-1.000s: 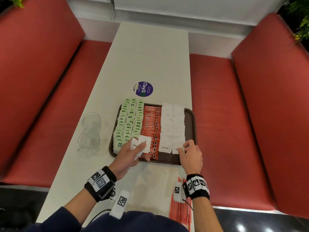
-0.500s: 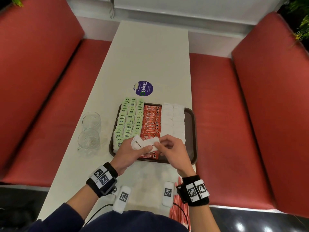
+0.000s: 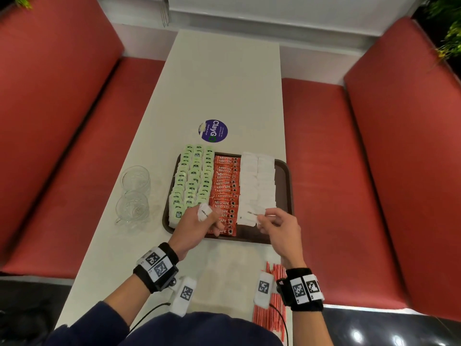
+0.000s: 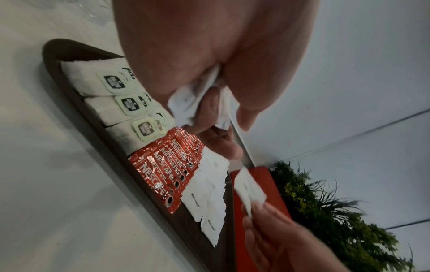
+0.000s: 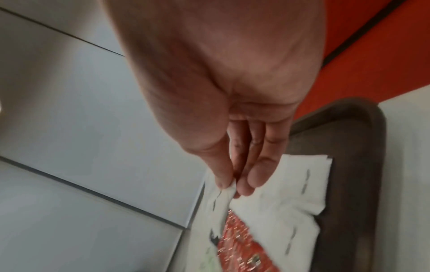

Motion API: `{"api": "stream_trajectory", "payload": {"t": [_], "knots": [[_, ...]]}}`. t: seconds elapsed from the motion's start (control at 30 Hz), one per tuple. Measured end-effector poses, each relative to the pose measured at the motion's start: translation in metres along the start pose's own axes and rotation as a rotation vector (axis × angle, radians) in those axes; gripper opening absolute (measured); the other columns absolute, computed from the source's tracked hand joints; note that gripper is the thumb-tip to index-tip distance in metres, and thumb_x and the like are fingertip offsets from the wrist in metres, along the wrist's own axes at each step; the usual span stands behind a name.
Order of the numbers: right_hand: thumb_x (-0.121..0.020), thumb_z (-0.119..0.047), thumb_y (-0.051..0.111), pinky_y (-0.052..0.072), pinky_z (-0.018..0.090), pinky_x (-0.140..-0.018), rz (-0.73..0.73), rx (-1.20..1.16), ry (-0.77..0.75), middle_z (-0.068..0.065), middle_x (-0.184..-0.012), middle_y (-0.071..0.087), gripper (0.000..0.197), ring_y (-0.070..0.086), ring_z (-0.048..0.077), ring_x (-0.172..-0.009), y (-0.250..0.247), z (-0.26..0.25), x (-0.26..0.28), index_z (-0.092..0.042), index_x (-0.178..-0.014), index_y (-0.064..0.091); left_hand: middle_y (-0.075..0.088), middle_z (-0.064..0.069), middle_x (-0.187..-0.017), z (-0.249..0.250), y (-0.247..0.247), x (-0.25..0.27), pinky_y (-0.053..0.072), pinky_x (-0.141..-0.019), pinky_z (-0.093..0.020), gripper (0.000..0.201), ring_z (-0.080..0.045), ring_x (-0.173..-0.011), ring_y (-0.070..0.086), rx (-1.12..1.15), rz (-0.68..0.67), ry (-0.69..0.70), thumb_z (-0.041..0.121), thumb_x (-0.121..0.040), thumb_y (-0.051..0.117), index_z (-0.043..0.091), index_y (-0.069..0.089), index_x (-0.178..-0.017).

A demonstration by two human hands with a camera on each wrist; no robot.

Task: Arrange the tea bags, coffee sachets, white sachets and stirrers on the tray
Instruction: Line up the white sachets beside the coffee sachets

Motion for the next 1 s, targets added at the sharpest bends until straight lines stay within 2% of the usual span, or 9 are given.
{"api": "stream_trajectory", "payload": {"t": [0.13, 0.23, 0.37, 0.43, 0.53, 0.7, 0.83, 0.9, 1.0], "knots": [[-0.101, -0.026, 0.08, 0.065, 0.045, -0.092, 0.119, 0.062, 0.031, -0.01, -0.081, 0.081, 0.006, 0.079, 0.013, -0.075, -0.021, 0.026, -0.009, -0.028, -0.1, 0.074, 0.075, -0.026, -0.09, -0.016, -0.016, 0.0, 0.03, -0.046, -0.023, 0.031, -0.027, -0.071, 0.063, 0.162, 0.014, -0.137, 0.019, -0.112, 0.044, -0.002, 0.066, -0.119], [-0.099, -0.027, 0.081, 0.065, 0.044, -0.091, 0.094, 0.077, 0.067, -0.009, -0.081, 0.08, 0.006, 0.079, 0.012, -0.074, -0.007, 0.041, -0.014, -0.028, -0.1, 0.075, 0.074, -0.029, -0.094, -0.023, -0.023, -0.001, 0.021, -0.043, -0.026, 0.03, -0.029, -0.071, 0.062, 0.203, 0.009, -0.156, 0.007, -0.107, 0.034, -0.004, 0.054, -0.125], [-0.097, -0.028, 0.082, 0.063, 0.048, -0.094, 0.051, 0.146, 0.072, -0.01, -0.075, 0.078, 0.007, 0.077, 0.016, -0.078, 0.015, 0.054, -0.022, -0.03, -0.095, 0.075, 0.077, -0.028, -0.105, -0.027, -0.024, 0.005, 0.019, -0.046, -0.029, 0.022, -0.032, -0.08, 0.064, 0.165, 0.008, -0.135, 0.007, -0.111, 0.038, -0.003, 0.049, -0.127], [-0.096, -0.03, 0.082, 0.059, 0.045, -0.097, 0.045, 0.228, 0.072, -0.01, -0.072, 0.076, 0.01, 0.074, 0.02, -0.092, 0.02, 0.06, -0.026, -0.03, -0.091, 0.074, 0.078, -0.025, -0.108, -0.027, -0.024, 0.008, 0.019, -0.046, -0.029, 0.021, -0.034, -0.085, 0.063, 0.159, -0.004, -0.114, 0.01, -0.114, 0.039, -0.003, 0.048, -0.128], [-0.097, -0.034, 0.08, 0.056, 0.04, -0.094, 0.045, 0.351, 0.056, -0.016, -0.084, 0.073, 0.005, 0.068, 0.026, -0.108, 0.025, 0.065, -0.027, -0.033, -0.097, 0.075, 0.079, -0.021, -0.112, -0.025, -0.026, 0.011, 0.019, -0.047, -0.028, 0.021, -0.034, -0.089, 0.065, 0.154, -0.015, -0.087, 0.014, -0.116, 0.042, -0.002, 0.049, -0.128], [-0.102, -0.034, 0.073, 0.043, 0.023, -0.065, 0.068, 0.488, 0.03, -0.012, -0.094, 0.074, 0.007, 0.06, 0.002, -0.088, 0.03, 0.053, -0.023, -0.027, -0.104, 0.073, 0.08, -0.018, -0.112, -0.023, -0.026, 0.012, 0.02, -0.049, -0.027, 0.026, -0.03, -0.089, 0.067, 0.158, 0.003, -0.06, 0.025, -0.112, 0.057, 0.002, 0.057, -0.125], [-0.099, -0.031, 0.072, 0.061, 0.039, -0.07, 0.123, 0.561, -0.005, -0.013, -0.084, 0.069, 0.01, 0.067, 0.012, -0.081, 0.032, 0.047, -0.021, -0.03, -0.098, 0.062, 0.078, -0.023, -0.098, -0.022, -0.025, 0.014, 0.023, -0.05, -0.025, 0.027, -0.019, -0.076, 0.059, 0.175, 0.041, -0.06, 0.031, -0.106, 0.068, 0.008, 0.069, -0.121], [-0.099, -0.028, 0.072, 0.061, 0.042, -0.07, 0.135, 0.603, -0.037, -0.01, -0.088, 0.066, 0.017, 0.066, 0.015, -0.081, 0.034, 0.044, -0.019, -0.029, -0.1, 0.056, 0.075, -0.026, -0.09, -0.021, -0.025, 0.015, 0.024, -0.049, -0.023, 0.023, -0.012, -0.066, 0.054, 0.189, 0.055, -0.055, 0.027, -0.106, 0.068, 0.011, 0.073, -0.121], [-0.1, -0.03, 0.073, 0.06, 0.042, -0.069, 0.174, 0.63, -0.088, -0.009, -0.095, 0.061, 0.024, 0.064, 0.017, -0.082, 0.034, 0.034, -0.014, -0.03, -0.105, 0.05, 0.075, -0.027, -0.09, -0.02, -0.024, 0.015, 0.024, -0.048, -0.023, 0.023, -0.013, -0.064, 0.053, 0.186, 0.041, -0.035, 0.027, -0.104, 0.071, 0.011, 0.074, -0.121]]}}
Point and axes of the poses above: each hand's wrist, its own x-axis away from the middle knuckle, its own y-axis out of the palm, z = x × y, the point moved 7 cm from there along -x, towards the middle knuckle
